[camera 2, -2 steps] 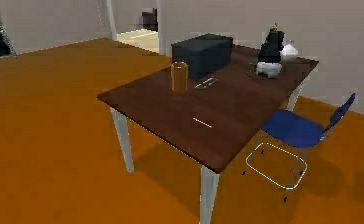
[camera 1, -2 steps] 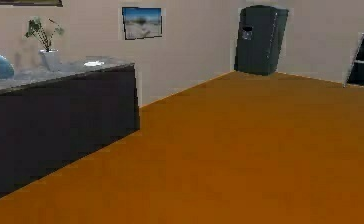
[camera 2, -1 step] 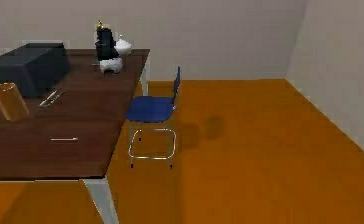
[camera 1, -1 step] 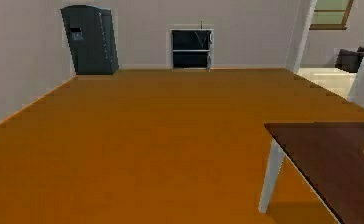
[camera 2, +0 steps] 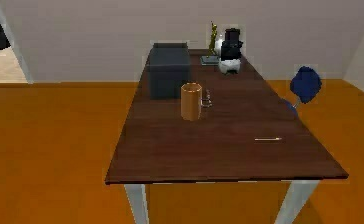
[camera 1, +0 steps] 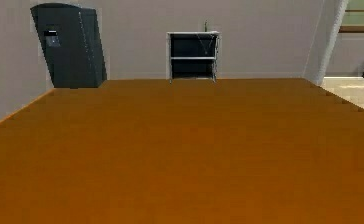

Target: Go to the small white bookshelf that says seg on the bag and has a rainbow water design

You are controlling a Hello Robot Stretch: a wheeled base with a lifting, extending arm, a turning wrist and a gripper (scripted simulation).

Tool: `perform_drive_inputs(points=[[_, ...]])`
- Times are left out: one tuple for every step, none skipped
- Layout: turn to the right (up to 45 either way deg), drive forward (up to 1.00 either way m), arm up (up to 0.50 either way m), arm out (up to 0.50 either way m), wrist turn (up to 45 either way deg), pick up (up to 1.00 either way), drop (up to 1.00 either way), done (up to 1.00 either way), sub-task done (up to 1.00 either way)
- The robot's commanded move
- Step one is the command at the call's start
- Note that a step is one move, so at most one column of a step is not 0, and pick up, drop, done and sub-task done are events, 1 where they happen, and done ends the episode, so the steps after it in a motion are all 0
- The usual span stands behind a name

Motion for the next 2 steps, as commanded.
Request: perform_drive_inputs(points=[[0.0, 0.5, 0.0, 0.0, 0.0, 0.0, 0.0, 0.0, 0.0], [6.0, 0.0, 0.0, 0.0, 0.0, 0.0, 0.0, 0.0, 0.0]])
